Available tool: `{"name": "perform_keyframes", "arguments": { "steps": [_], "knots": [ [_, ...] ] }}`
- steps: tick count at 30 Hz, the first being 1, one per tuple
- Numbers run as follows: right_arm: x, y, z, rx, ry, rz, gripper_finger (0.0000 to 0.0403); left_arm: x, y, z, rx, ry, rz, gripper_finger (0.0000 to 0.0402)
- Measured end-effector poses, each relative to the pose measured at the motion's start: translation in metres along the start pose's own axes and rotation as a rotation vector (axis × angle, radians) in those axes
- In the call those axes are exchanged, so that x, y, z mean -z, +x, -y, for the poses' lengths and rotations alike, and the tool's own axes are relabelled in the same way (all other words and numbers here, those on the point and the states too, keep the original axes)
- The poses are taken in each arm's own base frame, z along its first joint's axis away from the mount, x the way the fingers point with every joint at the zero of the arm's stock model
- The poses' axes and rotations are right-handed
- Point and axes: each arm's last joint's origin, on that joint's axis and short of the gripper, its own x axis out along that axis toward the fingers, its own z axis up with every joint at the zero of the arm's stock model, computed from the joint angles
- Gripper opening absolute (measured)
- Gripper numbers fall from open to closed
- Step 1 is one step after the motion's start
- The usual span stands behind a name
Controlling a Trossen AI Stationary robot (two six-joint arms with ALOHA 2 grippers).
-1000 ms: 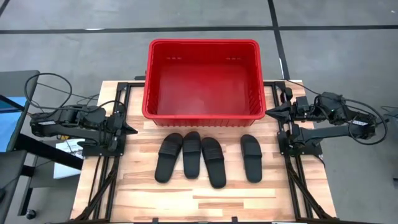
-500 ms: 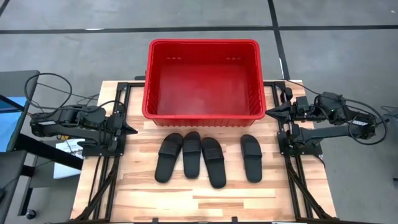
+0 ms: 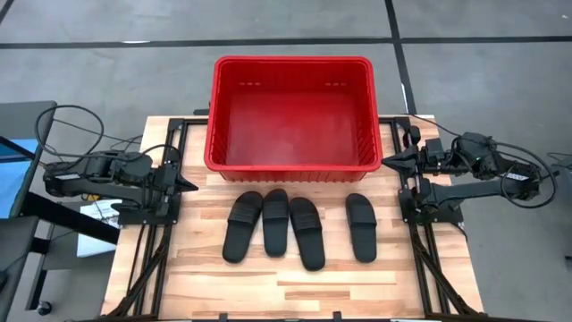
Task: Pick and place slides into bin
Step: Put the black slide into the red container
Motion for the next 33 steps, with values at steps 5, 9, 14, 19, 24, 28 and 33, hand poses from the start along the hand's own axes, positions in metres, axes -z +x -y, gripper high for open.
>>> {"name": "perform_keyframes", "arguments": {
  "steps": [5,9,14,19,24,28,33],
  "knots": [
    [0.0,0.0,0.001,0.033,0.009,0.005,0.0,-0.008,0.0,-0.001,0.001,-0.129,0.083,0.0],
    [-0.011,0.004,0.001,0.036,-0.007,0.106,0.0,-0.018,-0.001,-0.002,-0.012,-0.281,0.191,0.0],
    [-0.027,0.013,0.001,0.034,-0.055,0.265,0.0,-0.036,-0.004,-0.006,-0.055,-0.297,0.367,0.0],
    [-0.038,0.024,0.001,0.027,-0.003,0.365,0.0,-0.05,-0.007,-0.009,-0.107,-0.307,0.505,0.0],
    [-0.042,0.039,-0.003,-0.05,0.22,0.409,0.0,-0.054,-0.006,-0.009,-0.108,-0.305,0.535,0.0],
    [-0.04,0.047,-0.007,-0.082,0.249,0.386,0.0,-0.053,-0.004,-0.01,-0.152,-0.286,0.512,0.0],
    [-0.035,0.054,-0.008,-0.078,0.251,0.323,0.0,-0.057,-0.003,-0.013,-0.243,-0.352,0.537,0.0]
  ]
}}
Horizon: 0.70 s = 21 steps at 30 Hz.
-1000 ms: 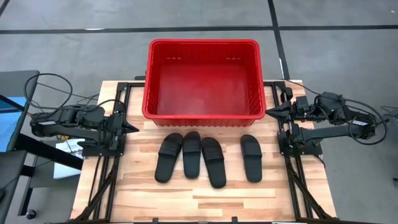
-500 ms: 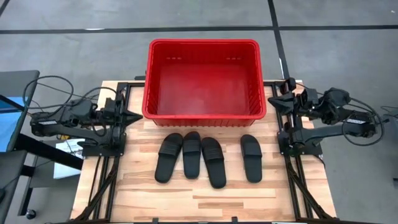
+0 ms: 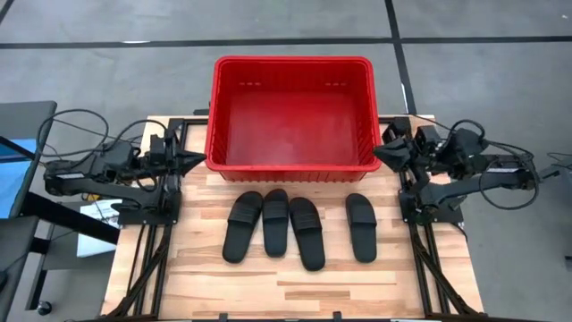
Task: Pick and place slides into bin
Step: Put the black slide into the red container
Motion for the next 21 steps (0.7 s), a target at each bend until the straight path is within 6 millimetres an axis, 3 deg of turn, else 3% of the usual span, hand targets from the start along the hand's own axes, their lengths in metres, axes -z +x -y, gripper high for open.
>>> {"name": "perform_keyframes", "arguments": {
  "steps": [7,21],
  "knots": [
    [0.007,-0.009,0.003,0.142,-0.02,-0.369,0.0,0.003,0.005,0.001,-0.003,0.039,-0.037,0.0],
    [0.062,-0.014,0.014,0.591,0.387,-0.944,0.0,-0.002,0.005,0.002,-0.012,0.261,0.016,0.0]
  ]
}}
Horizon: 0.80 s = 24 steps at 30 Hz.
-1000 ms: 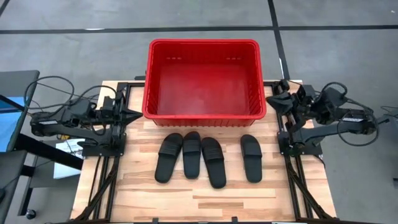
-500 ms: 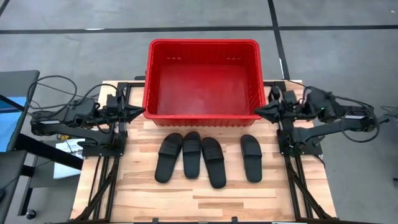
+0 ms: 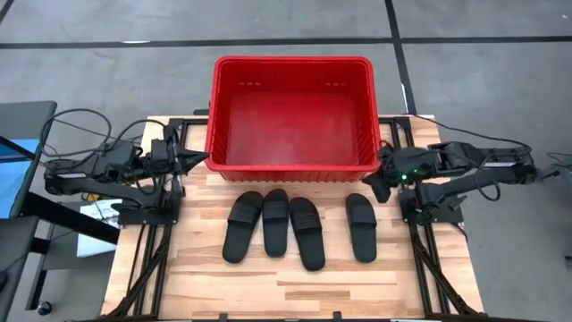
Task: Pick and place slides into bin
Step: Put the black slide into the red container
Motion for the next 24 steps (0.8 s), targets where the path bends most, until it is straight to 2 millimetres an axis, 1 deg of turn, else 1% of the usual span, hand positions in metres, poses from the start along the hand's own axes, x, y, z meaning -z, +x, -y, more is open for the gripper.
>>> {"name": "perform_keyframes", "arguments": {
  "steps": [4,8,12,15,18,24],
  "knots": [
    [0.012,0.003,-0.006,0.0,0.064,-0.117,0.0,0.0,0.0,0.0,-0.001,0.096,0.003,0.0],
    [0.028,0.008,-0.016,-0.001,0.117,-0.281,0.0,0.0,0.0,0.0,-0.004,0.169,0.002,0.0],
    [0.046,0.014,-0.027,0.056,0.138,-0.392,0.0,-0.001,0.0,0.0,-0.004,0.221,0.004,0.0],
    [0.059,0.02,-0.034,0.136,0.147,-0.425,0.0,-0.003,0.0,0.0,-0.01,0.238,0.031,0.0],
    [0.071,0.028,-0.041,0.23,0.154,-0.42,0.0,-0.005,0.0,-0.001,-0.013,0.272,0.044,0.0],
    [0.092,0.052,-0.056,0.378,0.189,-0.408,0.0002,-0.004,0.0,0.0,-0.007,0.303,0.045,0.0]
  ]
}}
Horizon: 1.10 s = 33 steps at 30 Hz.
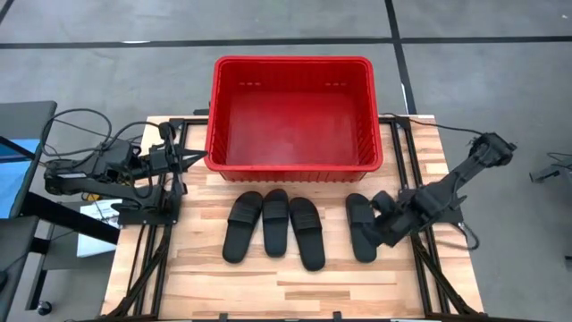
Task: Pick and place slides into bin
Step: Put the black slide into the red container
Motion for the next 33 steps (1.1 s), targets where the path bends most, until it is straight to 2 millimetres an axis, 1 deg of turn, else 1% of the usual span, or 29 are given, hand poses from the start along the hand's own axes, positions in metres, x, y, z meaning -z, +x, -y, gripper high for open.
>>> {"name": "perform_keyframes", "arguments": {
  "steps": [3,7,14,19,24,27,30,33],
  "knots": [
    [0.005,0.014,-0.009,0.068,0.015,-0.002,0.0016,0.0,0.0,0.0,0.013,0.012,0.005,0.0],
    [0.009,0.032,-0.018,0.149,0.007,-0.001,0.0049,0.0,0.0,0.001,0.025,0.036,0.01,0.0],
    [0.012,0.055,-0.026,0.263,-0.026,-0.001,0.0106,-0.001,0.0,0.002,0.069,0.038,0.029,0.0],
    [0.01,0.066,-0.028,0.314,-0.041,0.002,0.0147,-0.001,0.0,0.003,0.092,0.035,0.039,0.0],
    [0.008,0.073,-0.03,0.345,-0.07,0.021,0.0196,-0.001,0.0,0.003,0.096,0.016,0.04,0.0],
    [0.007,0.076,-0.031,0.36,-0.116,0.043,0.0224,-0.001,0.0,0.003,0.096,0.014,0.04,0.0],
    [0.004,0.079,-0.031,0.378,-0.16,0.052,0.024,-0.001,0.0,0.003,0.096,0.013,0.04,0.0],
    [0.002,0.084,-0.032,0.398,-0.205,0.039,0.0244,-0.001,0.0,0.003,0.096,-0.001,0.039,0.0]
  ]
}}
